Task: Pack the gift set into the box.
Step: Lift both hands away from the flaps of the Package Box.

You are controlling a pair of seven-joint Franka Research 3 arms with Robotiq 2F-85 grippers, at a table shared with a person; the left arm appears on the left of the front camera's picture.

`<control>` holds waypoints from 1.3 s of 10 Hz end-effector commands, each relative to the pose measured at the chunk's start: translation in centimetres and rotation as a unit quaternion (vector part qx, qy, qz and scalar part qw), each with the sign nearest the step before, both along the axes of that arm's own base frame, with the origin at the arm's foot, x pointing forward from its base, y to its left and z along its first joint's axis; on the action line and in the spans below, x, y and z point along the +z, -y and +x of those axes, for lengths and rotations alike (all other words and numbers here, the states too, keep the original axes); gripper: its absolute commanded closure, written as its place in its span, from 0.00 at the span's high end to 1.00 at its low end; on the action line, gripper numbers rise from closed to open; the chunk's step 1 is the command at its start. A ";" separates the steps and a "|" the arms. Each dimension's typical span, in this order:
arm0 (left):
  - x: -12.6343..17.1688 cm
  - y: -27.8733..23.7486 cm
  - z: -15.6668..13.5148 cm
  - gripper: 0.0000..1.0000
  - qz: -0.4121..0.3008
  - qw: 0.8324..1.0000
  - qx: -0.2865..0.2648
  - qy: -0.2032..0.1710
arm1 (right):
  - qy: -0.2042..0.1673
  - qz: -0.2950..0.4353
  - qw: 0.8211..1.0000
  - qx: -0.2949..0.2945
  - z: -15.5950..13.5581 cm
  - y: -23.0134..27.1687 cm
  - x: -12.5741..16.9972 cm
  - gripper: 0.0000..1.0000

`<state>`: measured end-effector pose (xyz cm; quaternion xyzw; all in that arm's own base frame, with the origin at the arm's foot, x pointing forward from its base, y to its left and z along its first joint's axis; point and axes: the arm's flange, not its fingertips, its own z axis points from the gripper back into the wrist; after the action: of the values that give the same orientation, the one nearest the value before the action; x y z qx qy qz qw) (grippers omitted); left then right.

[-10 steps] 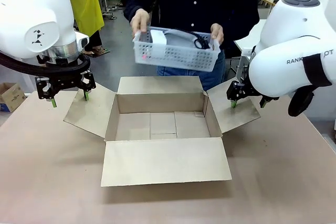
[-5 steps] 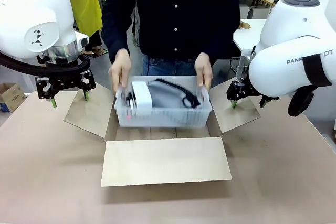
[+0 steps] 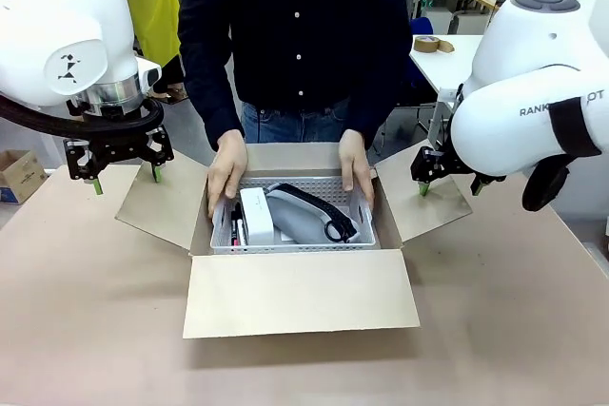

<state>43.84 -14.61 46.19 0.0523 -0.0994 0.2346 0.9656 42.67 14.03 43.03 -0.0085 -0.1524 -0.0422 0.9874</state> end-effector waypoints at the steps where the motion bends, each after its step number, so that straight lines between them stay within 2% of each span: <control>1: 0.1 -0.1 0.0 1.00 0.009 1.000 0.006 0.002 | 0.004 -0.009 1.000 -0.009 0.2 -0.1 0.4 1.00; 9: 0.0 0.0 0.0 1.00 0.000 1.000 0.000 0.000 | 0.000 0.000 1.000 0.000 0.0 0.0 0.0 1.00; 10: 4.4 -4.1 -1.7 1.00 -0.083 0.996 -0.025 0.006 | 0.022 0.073 0.997 -0.001 -2.2 4.3 4.9 1.00; 11: 6.9 -8.6 -3.4 1.00 -0.166 0.985 -0.043 -0.004 | 0.010 0.176 0.984 0.001 -5.0 9.7 8.5 1.00; 12: 7.7 -12.8 -4.9 1.00 -0.267 0.962 -0.065 -0.011 | 0.004 0.281 0.959 -0.026 -7.3 15.0 10.3 1.00; 13: 6.8 -16.3 -5.9 1.00 -0.378 0.922 -0.088 -0.012 | -0.007 0.383 0.922 -0.061 -9.3 19.5 10.1 1.00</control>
<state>39.51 -2.24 54.58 -0.2066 -0.0771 0.1963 0.9554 35.79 0.03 53.00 0.2517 -0.1572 -0.1005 0.9497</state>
